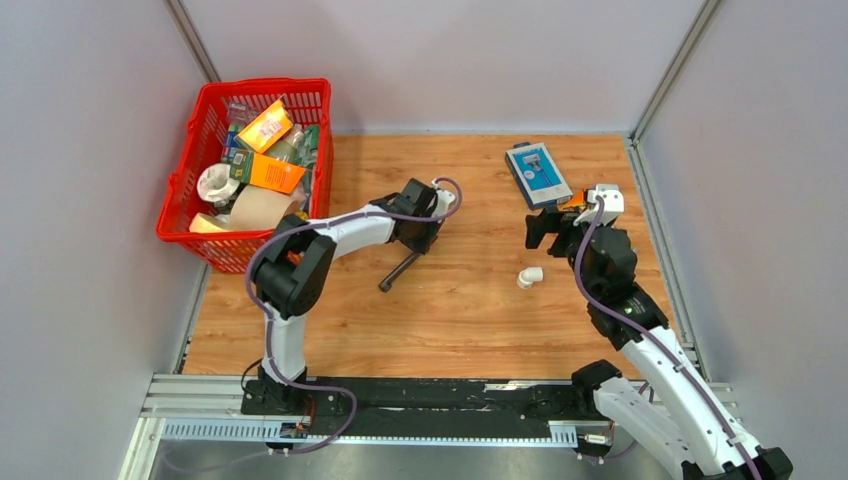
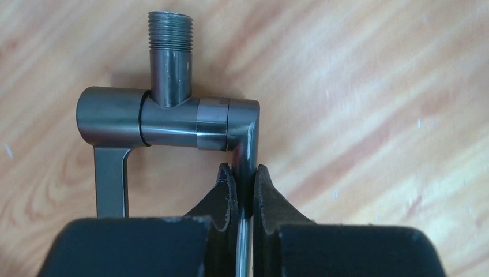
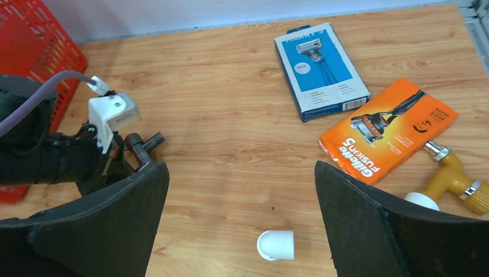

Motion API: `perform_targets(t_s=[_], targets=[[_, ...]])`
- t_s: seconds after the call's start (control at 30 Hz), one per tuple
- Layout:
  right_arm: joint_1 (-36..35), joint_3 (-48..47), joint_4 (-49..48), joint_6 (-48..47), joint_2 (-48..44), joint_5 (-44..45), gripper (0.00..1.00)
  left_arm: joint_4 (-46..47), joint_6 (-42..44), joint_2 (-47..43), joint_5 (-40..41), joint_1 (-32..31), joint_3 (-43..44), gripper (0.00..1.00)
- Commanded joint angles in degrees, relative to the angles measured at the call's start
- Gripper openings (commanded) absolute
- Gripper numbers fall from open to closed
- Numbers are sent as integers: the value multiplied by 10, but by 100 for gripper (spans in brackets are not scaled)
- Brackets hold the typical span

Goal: Install the water faucets

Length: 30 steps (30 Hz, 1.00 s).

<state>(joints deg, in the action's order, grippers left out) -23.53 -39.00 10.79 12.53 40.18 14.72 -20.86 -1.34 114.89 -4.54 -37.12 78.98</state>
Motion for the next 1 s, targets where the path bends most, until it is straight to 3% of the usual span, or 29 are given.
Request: perform_targets(t_s=[0.0, 0.23, 0.47, 0.73, 0.97], targets=[[1, -45, 8, 34, 17, -51, 100, 130, 2, -140, -5, -8, -85, 0], [1, -97, 31, 132, 95, -173, 96, 300, 13, -314, 21, -50, -243, 0], [0, -137, -22, 230, 193, -310, 89, 402, 59, -420, 30, -112, -327, 0], [-9, -129, -129, 287, 234, -376, 87, 442, 79, -462, 13, -144, -354, 0], [-27, -122, -172, 301, 263, -401, 76, 447, 86, -462, 6, -160, -354, 0]])
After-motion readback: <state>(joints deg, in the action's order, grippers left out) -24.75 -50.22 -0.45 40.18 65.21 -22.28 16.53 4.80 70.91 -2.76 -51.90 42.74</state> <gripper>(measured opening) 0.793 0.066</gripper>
